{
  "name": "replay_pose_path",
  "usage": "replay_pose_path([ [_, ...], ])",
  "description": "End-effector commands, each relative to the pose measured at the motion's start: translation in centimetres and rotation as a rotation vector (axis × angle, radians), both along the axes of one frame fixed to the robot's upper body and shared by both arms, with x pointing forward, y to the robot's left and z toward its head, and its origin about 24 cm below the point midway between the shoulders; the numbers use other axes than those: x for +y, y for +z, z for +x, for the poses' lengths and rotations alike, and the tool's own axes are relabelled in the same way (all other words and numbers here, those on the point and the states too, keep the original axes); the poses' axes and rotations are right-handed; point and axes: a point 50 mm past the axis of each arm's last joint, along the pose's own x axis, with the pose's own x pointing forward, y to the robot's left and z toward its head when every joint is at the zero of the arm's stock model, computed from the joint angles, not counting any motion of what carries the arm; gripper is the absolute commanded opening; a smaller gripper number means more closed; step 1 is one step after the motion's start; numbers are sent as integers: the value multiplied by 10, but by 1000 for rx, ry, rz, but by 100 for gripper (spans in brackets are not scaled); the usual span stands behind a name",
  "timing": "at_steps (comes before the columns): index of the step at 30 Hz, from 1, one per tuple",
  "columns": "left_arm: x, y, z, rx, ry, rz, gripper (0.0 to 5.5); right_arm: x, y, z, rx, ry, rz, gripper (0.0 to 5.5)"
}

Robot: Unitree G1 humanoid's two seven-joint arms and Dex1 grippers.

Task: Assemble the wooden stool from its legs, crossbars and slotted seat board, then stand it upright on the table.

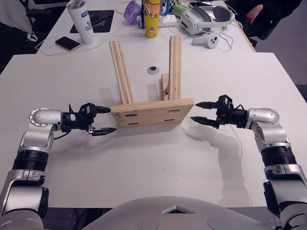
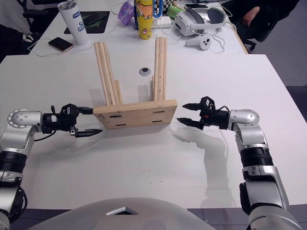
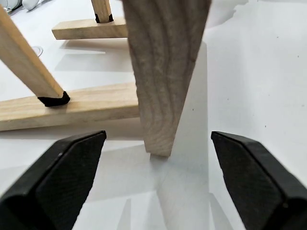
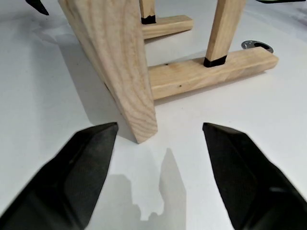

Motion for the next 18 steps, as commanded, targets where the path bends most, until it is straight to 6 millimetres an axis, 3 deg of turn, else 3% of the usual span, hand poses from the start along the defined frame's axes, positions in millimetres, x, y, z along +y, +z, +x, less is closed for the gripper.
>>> replay_pose_path([
  [1, -9, 2, 1, 11, -5, -20, 407, 13, 5, 7, -13, 64, -10, 328],
  [11, -11, 2, 12, 31, 1, -12, 407, 32, 11, 16, -26, 170, -19, 328],
  [15, -13, 4, 16, 36, 4, -34, 387, 34, 13, 19, -30, 185, -15, 278],
  [18, -12, 4, 17, 49, -8, -28, 336, 33, 15, 18, -18, 198, 16, 222],
])
